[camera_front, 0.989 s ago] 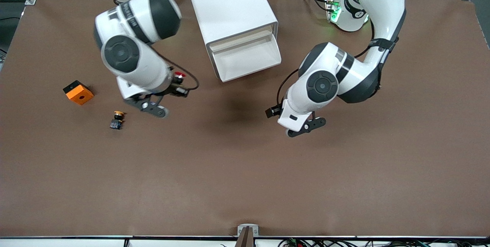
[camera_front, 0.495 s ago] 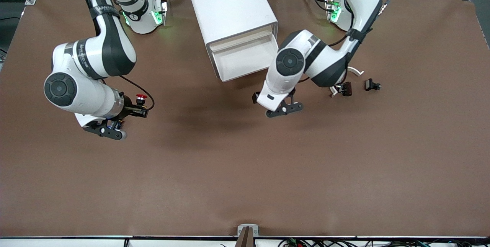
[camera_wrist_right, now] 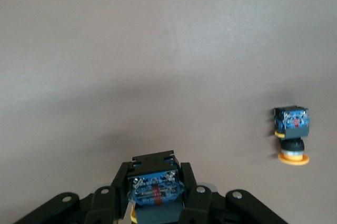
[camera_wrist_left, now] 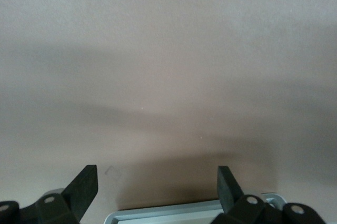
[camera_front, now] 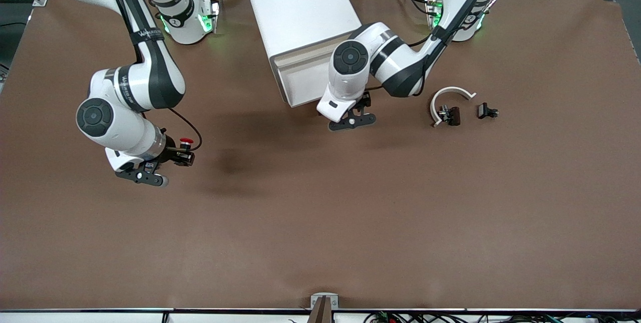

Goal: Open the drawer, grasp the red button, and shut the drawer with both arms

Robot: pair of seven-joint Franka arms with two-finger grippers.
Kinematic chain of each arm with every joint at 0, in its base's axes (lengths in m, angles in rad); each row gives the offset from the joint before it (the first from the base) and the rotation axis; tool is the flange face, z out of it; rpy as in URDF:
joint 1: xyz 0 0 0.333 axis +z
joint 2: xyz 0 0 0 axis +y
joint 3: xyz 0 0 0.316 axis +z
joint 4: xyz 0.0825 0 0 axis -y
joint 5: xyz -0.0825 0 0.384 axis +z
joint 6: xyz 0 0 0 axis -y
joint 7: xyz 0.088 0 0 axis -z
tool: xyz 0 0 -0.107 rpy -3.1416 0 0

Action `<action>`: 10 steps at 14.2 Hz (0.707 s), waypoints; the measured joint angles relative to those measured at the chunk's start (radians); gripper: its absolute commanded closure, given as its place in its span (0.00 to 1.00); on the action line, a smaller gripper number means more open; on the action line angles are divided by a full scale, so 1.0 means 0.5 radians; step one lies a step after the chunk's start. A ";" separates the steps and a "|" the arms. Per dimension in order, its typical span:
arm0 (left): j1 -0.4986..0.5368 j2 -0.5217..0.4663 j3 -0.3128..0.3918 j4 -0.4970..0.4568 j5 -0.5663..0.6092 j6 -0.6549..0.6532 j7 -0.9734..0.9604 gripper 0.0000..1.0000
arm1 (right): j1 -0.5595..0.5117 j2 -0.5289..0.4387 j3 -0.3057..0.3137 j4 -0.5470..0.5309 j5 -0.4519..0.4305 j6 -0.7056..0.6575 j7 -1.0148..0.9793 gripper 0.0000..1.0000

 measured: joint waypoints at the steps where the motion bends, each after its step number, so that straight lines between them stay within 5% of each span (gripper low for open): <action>1: -0.013 0.000 0.000 -0.006 0.000 0.001 -0.014 0.00 | -0.021 0.007 0.000 -0.034 -0.005 0.047 -0.016 1.00; 6: -0.059 0.003 -0.009 -0.033 0.000 0.003 -0.117 0.00 | -0.110 0.083 0.000 -0.093 -0.012 0.180 -0.031 1.00; 10: -0.065 0.028 -0.068 -0.041 0.000 0.004 -0.238 0.00 | -0.124 0.148 0.002 -0.293 -0.012 0.538 -0.027 1.00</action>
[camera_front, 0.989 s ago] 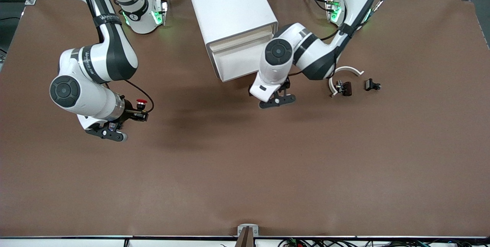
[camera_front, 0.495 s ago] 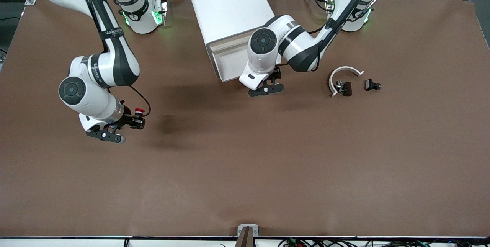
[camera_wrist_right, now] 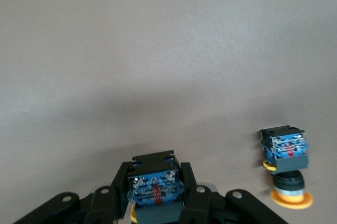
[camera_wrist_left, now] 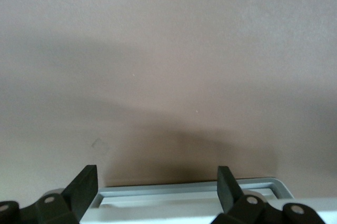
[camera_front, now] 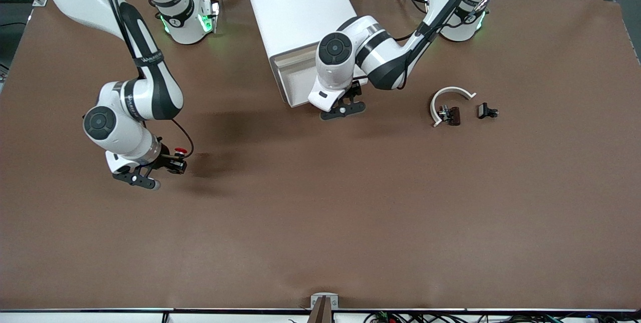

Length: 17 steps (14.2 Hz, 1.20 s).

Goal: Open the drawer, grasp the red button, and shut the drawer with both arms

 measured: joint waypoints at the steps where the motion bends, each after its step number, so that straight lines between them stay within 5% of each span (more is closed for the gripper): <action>1: -0.001 0.005 -0.013 0.000 0.000 0.000 -0.032 0.00 | 0.000 0.016 0.001 -0.030 0.000 0.043 0.007 1.00; 17: -0.003 0.064 -0.160 -0.012 -0.506 -0.002 -0.221 0.00 | -0.072 0.138 0.005 -0.047 -0.001 0.085 0.010 1.00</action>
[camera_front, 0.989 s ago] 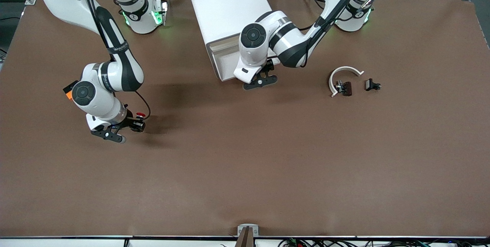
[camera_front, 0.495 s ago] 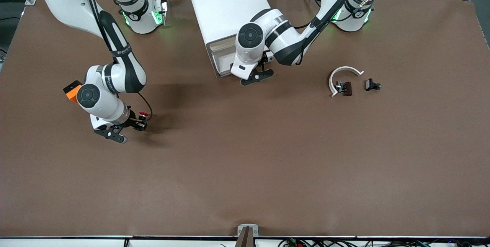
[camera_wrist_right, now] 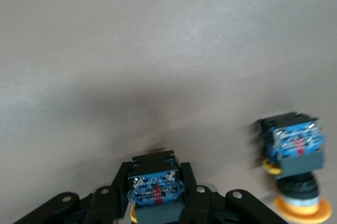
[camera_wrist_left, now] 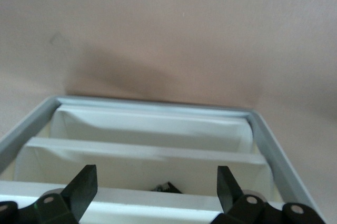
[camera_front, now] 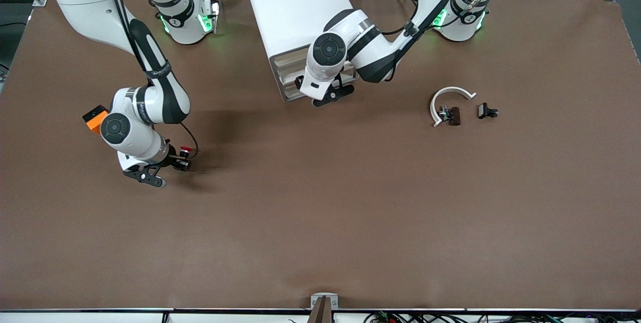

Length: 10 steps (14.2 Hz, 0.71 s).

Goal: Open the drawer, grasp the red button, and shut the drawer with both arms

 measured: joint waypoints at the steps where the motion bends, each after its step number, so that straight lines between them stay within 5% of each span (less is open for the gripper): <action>1: 0.000 0.013 -0.019 0.000 -0.026 0.000 -0.003 0.00 | -0.023 0.002 0.000 0.002 0.000 0.001 -0.025 1.00; 10: 0.033 0.032 -0.027 0.006 -0.125 -0.001 -0.003 0.00 | -0.039 0.050 0.008 0.011 0.000 0.044 -0.044 1.00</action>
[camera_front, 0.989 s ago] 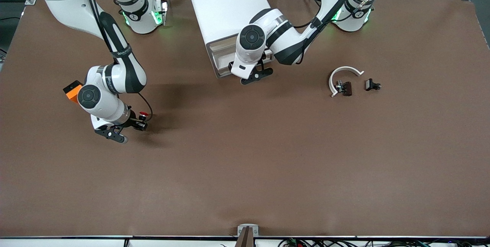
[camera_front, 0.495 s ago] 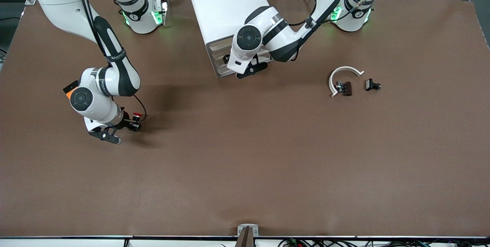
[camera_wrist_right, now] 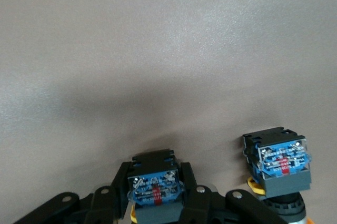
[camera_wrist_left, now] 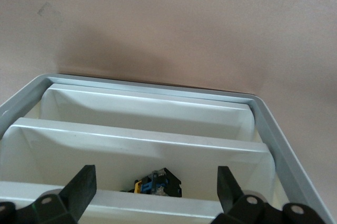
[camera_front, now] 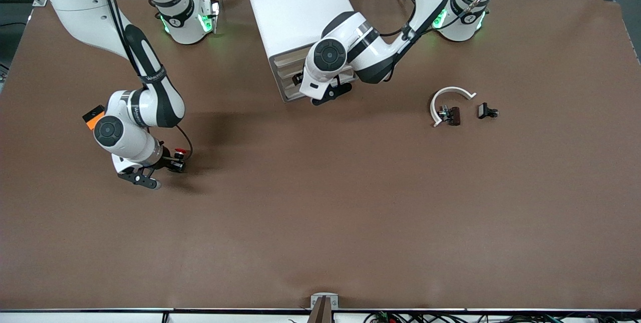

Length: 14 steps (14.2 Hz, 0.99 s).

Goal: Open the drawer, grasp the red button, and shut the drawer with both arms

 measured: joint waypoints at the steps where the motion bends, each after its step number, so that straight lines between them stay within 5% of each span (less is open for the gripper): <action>1: 0.006 0.000 -0.002 0.011 -0.015 0.002 0.000 0.00 | 0.000 0.003 0.000 0.002 0.000 0.003 0.000 1.00; 2: 0.018 0.000 -0.002 0.030 -0.022 0.002 0.000 0.00 | 0.000 0.006 0.000 0.004 0.000 0.003 0.000 0.62; 3: 0.039 0.000 -0.001 0.062 -0.023 -0.008 0.000 0.00 | 0.000 0.008 0.000 0.006 0.000 0.004 0.000 0.01; 11: 0.455 -0.055 0.027 0.467 0.072 -0.423 0.065 0.00 | -0.012 0.009 -0.002 0.059 0.000 -0.004 -0.086 0.00; 14: 0.643 -0.166 0.027 0.540 0.114 -0.706 0.272 0.00 | -0.079 -0.070 -0.006 0.153 0.000 -0.223 -0.232 0.00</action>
